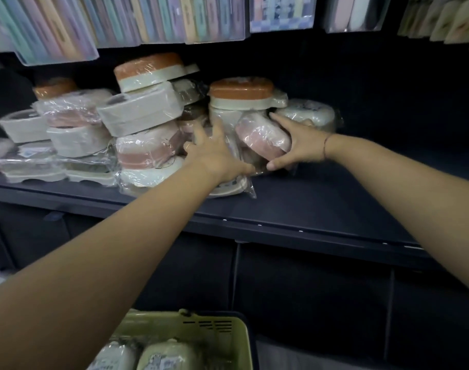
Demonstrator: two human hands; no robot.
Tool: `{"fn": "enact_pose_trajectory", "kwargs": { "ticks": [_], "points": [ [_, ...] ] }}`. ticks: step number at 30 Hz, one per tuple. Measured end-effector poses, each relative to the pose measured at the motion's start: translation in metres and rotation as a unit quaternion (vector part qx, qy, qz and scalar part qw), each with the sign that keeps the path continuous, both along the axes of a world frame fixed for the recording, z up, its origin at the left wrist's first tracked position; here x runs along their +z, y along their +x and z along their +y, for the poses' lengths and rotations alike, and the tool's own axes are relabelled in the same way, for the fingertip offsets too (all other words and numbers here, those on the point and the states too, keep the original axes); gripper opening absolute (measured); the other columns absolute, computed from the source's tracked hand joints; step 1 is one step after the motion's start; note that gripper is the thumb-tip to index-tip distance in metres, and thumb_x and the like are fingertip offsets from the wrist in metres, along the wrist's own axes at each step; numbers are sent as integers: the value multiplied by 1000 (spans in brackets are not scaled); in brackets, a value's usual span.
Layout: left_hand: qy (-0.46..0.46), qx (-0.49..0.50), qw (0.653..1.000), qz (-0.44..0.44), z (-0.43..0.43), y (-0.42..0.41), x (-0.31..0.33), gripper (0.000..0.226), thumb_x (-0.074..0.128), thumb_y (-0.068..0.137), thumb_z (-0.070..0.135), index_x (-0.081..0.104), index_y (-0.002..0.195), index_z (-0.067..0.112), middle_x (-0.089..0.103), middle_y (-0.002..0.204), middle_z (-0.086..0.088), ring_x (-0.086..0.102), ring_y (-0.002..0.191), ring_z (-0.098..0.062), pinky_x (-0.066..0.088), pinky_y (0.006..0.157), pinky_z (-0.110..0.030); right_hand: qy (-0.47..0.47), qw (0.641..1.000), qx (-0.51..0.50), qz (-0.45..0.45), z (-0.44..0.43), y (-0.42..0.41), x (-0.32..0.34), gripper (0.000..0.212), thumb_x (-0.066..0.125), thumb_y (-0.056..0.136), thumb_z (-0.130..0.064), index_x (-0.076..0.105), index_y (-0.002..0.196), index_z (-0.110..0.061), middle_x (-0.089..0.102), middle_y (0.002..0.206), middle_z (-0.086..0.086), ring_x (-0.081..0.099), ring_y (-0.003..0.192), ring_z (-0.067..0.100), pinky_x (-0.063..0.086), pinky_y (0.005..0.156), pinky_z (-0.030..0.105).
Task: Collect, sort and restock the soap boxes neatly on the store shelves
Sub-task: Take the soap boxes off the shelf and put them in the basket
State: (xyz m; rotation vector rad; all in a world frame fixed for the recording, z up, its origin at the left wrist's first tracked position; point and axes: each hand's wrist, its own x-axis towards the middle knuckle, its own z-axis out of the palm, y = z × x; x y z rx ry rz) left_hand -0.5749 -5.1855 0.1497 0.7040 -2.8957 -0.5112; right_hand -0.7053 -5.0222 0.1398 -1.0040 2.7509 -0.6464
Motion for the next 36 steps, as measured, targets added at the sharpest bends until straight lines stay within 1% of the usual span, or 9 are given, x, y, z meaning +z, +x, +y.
{"fn": "enact_pose_trajectory", "kwargs": {
  "ticks": [3,6,10,13,22,26,29,32,36],
  "points": [
    [20,-1,998,61,3,3,-3,110,78,75,44,4,156,32,3,160,-9,17,141,-46,32,108,-50,25,1000,-12,1,0,2,2,141,76,38,-76,2,152,-39,20,159,-2,16,146,28,21,118,49],
    [37,-14,990,135,2,13,-8,103,78,74,39,15,154,30,10,157,-10,25,137,-45,35,105,-48,29,999,-21,21,-3,10,2,129,82,52,-65,5,151,-38,23,155,4,19,142,32,23,115,51],
    [47,-58,972,221,2,35,-9,99,80,73,33,21,153,28,9,158,-7,31,136,-40,38,103,-46,-10,999,-45,15,-5,30,8,130,77,43,-73,12,148,-32,37,146,3,35,134,28,32,111,47],
    [32,-74,965,249,3,53,-5,98,79,75,30,21,153,25,10,159,-8,31,138,-35,36,105,-42,-28,997,-68,-26,-8,45,16,121,81,55,-65,17,149,-23,41,144,2,42,130,23,36,109,41],
    [28,-105,938,328,-6,108,10,97,80,74,25,23,153,21,13,157,-10,27,140,-24,24,106,-29,-65,983,-109,-129,-9,64,40,121,83,69,-45,1,154,-20,27,154,1,30,140,23,31,110,35],
    [28,-107,933,342,-12,136,14,95,78,78,25,20,154,21,10,159,-7,22,133,-5,21,99,-18,-70,981,-114,-144,-11,72,39,114,82,70,-42,7,154,-22,28,154,1,33,137,22,32,96,30],
    [25,-116,935,335,-20,164,2,93,76,79,27,21,153,24,7,159,-5,19,141,-13,24,101,-20,-77,980,-103,-153,-13,94,37,117,84,65,-45,10,153,-21,32,152,2,37,135,24,36,98,32],
    [26,-116,940,319,-36,201,-25,94,76,78,32,20,153,31,6,159,1,15,146,-16,24,99,-16,-112,980,-82,-140,-17,129,32,126,88,41,-57,27,146,-21,48,133,0,49,121,22,42,99,35],
    [42,-79,950,301,-67,262,-72,100,72,71,42,13,151,39,9,154,3,15,142,-8,17,96,2,-136,986,-58,-75,-3,202,25,111,90,52,-51,29,142,-25,47,121,-8,48,108,12,37,89,27]
  ]
}}
